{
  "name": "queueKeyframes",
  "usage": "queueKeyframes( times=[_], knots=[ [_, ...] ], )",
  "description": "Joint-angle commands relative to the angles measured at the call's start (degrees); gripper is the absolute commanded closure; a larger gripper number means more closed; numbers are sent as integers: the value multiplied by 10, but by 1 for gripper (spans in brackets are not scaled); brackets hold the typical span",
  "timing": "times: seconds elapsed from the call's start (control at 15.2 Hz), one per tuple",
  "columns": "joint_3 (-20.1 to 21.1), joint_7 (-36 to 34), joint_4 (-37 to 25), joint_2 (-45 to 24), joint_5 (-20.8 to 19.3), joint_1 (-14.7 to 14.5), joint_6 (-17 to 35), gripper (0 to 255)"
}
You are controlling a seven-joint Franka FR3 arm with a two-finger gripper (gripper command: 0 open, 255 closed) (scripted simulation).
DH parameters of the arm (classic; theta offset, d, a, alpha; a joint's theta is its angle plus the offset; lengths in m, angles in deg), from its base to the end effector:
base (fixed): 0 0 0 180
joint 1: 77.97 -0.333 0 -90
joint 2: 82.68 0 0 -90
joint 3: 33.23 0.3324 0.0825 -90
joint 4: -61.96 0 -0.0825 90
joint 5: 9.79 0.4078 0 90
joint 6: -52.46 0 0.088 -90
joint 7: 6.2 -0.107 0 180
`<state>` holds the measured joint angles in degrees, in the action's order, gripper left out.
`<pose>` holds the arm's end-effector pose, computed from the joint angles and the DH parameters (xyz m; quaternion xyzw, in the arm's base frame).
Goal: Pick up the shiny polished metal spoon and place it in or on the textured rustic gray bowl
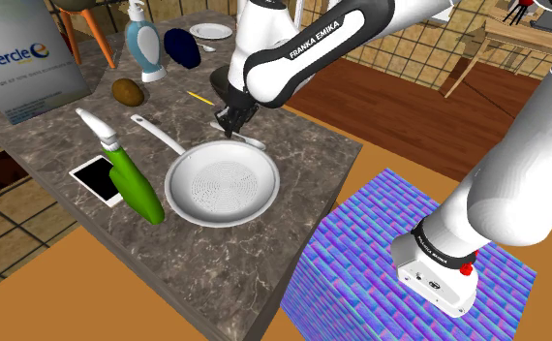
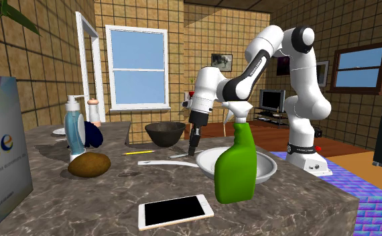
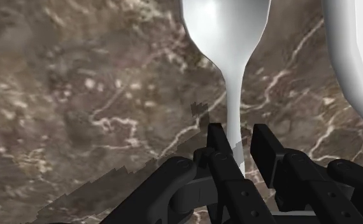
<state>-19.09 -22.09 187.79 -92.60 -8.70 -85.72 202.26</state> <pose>0.5517 0.2190 0.3323 -0.9910 -0.0400 -0.1094 0.0654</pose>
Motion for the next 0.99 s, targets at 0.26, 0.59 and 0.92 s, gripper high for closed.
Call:
queueKeyframes(
  times=[0.26,0.59,0.92],
  knots=[
    [0,0,0,0,0,0,0,255],
    [2,4,-9,20,7,2,-29,255],
    [3,7,-23,43,14,4,-65,255]
  ],
)
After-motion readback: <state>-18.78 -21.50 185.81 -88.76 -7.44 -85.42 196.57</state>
